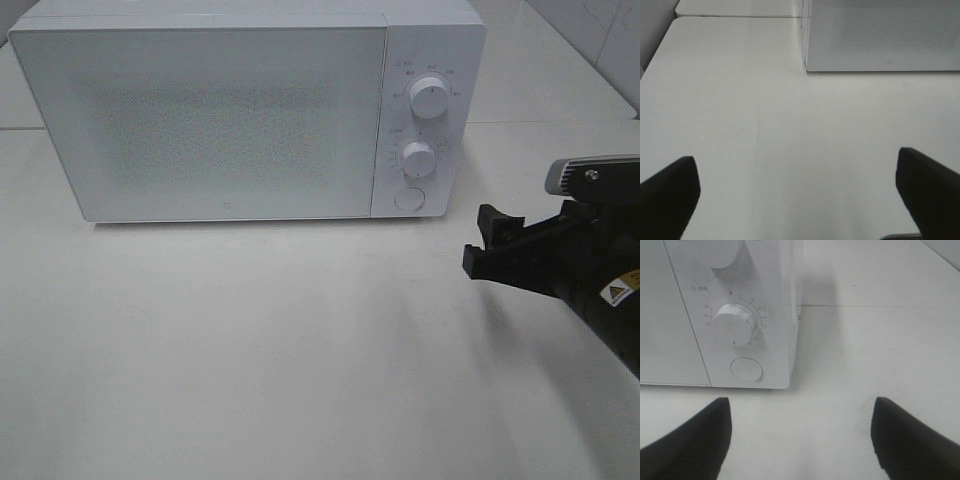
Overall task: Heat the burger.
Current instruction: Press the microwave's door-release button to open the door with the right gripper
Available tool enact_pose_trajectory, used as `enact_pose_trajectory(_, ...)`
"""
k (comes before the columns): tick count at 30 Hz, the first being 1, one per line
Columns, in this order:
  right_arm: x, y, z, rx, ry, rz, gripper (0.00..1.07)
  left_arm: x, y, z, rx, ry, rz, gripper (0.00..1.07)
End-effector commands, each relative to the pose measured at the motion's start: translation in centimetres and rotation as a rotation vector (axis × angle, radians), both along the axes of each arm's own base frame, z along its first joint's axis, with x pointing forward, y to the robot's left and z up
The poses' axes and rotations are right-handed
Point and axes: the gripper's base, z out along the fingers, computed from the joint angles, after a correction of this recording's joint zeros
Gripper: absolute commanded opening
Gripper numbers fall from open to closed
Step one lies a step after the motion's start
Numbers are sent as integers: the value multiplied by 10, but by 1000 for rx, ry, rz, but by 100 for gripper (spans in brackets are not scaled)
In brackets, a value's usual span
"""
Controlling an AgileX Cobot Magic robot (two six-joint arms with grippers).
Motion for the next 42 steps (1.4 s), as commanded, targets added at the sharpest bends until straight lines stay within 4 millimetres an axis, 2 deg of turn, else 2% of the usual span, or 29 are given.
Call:
enact_pose_trajectory(1, 1, 16, 6, -16, -47, 9, 75, -2, 0, 0, -5, -23, -1, 100)
enact_pose_trajectory(9, 3, 37, 13, -41, -64, 0, 75, -2, 0, 0, -5, -23, -1, 100)
enact_pose_trajectory(13, 5, 40, 15, -29, -66, -4, 75, -2, 0, 0, -5, -23, -1, 100)
enact_pose_trajectory(20, 9, 46, -2, -27, -6, -8, 75, -2, 0, 0, -5, -23, -1, 100)
enact_pose_trajectory(24, 10, 47, -3, 39, -3, -30, 75, -2, 0, 0, -5, -23, -1, 100)
enact_pose_trajectory(29, 11, 47, -2, 203, -4, -79, 75, -2, 0, 0, -5, -23, -1, 100)
enact_pose_trajectory(30, 10, 47, -3, 304, 8, -108, 75, -2, 0, 0, -5, -23, -1, 100)
enact_pose_trajectory(32, 10, 47, -3, 361, 12, -125, 74, -2, 0, 0, -5, -23, -1, 100)
enact_pose_trajectory(34, 10, 47, -3, 532, 24, -176, 70, -2, 0, 0, -5, -23, -1, 100)
enact_pose_trajectory(35, 10, 47, -3, 532, 24, -176, 70, -2, 0, 0, -5, -23, -1, 100)
enact_pose_trajectory(36, 10, 47, -4, 649, 35, -212, 67, -2, 0, 0, -5, -23, -1, 100)
enact_pose_trajectory(37, 10, 47, -4, 649, 35, -212, 67, -2, 0, 0, -5, -23, -1, 100)
enact_pose_trajectory(38, 10, 48, -5, 770, 52, -252, 65, -2, 0, 0, -5, -23, -1, 100)
enact_pose_trajectory(39, 10, 48, -5, 838, 59, -274, 60, -2, 0, 0, -5, -23, -1, 100)
enact_pose_trajectory(40, 10, 48, -5, 838, 59, -274, 60, -2, 0, 0, -5, -23, -1, 100)
enact_pose_trajectory(41, 10, 48, -5, 957, 63, -311, 55, -2, 0, 0, -5, -23, -1, 100)
enact_pose_trajectory(42, 10, 48, -5, 999, 65, -324, 52, -2, 0, 0, -5, -23, -1, 100)
